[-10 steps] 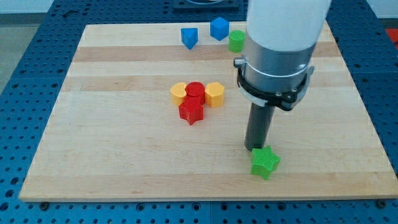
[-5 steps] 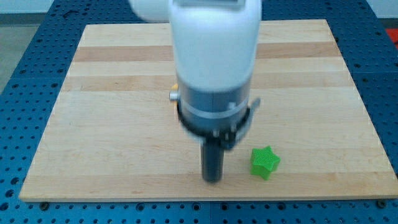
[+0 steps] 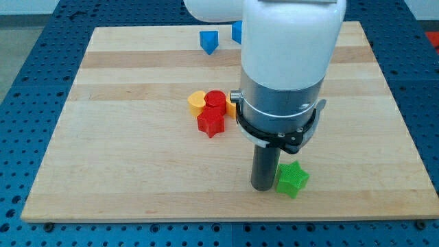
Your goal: Move the green star towards the bottom right
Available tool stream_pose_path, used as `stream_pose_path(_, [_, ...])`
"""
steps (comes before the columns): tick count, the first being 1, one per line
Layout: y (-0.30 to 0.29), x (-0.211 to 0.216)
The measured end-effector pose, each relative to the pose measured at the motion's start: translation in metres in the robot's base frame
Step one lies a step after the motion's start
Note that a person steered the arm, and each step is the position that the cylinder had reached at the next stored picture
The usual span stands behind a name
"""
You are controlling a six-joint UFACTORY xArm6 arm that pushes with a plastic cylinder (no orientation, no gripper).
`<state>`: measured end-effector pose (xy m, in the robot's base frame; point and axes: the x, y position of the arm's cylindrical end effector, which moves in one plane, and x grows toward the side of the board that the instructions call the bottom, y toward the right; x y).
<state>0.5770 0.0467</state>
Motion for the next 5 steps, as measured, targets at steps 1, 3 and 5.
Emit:
stream_pose_path(1, [0.033, -0.001])
stream_pose_path(3, [0.081, -0.001])
stream_pose_path(5, [0.124, -0.01])
